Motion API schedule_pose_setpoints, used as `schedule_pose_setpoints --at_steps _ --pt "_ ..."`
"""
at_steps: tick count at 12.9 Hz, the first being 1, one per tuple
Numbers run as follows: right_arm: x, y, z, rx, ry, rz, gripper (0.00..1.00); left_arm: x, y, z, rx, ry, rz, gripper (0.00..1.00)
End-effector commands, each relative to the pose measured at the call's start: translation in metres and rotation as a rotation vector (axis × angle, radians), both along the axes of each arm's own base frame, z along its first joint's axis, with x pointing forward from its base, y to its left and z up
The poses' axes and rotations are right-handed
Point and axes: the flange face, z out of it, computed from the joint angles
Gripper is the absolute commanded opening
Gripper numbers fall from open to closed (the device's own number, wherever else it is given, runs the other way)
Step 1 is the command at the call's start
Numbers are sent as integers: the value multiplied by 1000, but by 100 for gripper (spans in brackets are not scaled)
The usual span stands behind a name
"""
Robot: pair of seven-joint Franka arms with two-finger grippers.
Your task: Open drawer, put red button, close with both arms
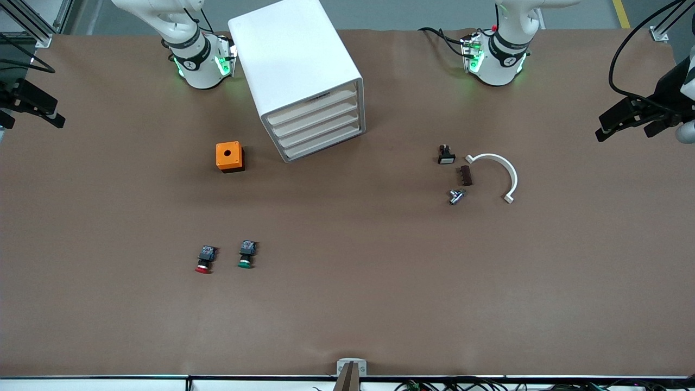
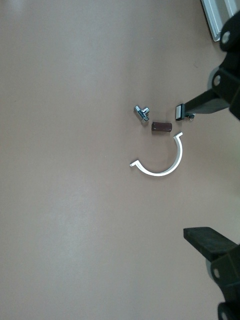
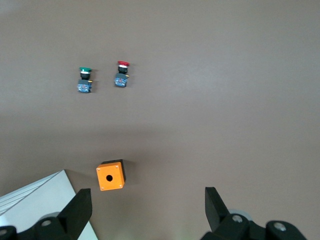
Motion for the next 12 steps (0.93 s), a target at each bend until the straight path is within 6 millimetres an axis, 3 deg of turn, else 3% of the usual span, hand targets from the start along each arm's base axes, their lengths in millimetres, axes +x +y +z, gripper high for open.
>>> schedule_pose_setpoints --at_steps 1,4,6,10,12 --pt "-9 0 4 -30 0 16 100 1 0 2 9 2 -11 100" --pt "-9 1 3 -28 3 3 100 3 1 -1 9 8 -16 100" --pt "-9 0 1 -26 12 1 100 12 1 -18 17 40 3 100" --pt "-8 0 0 -18 13 -1 100 48 8 -91 11 165 16 100" --pt "-8 -7 2 -18 10 -14 100 66 -4 -142 26 247 -5 100"
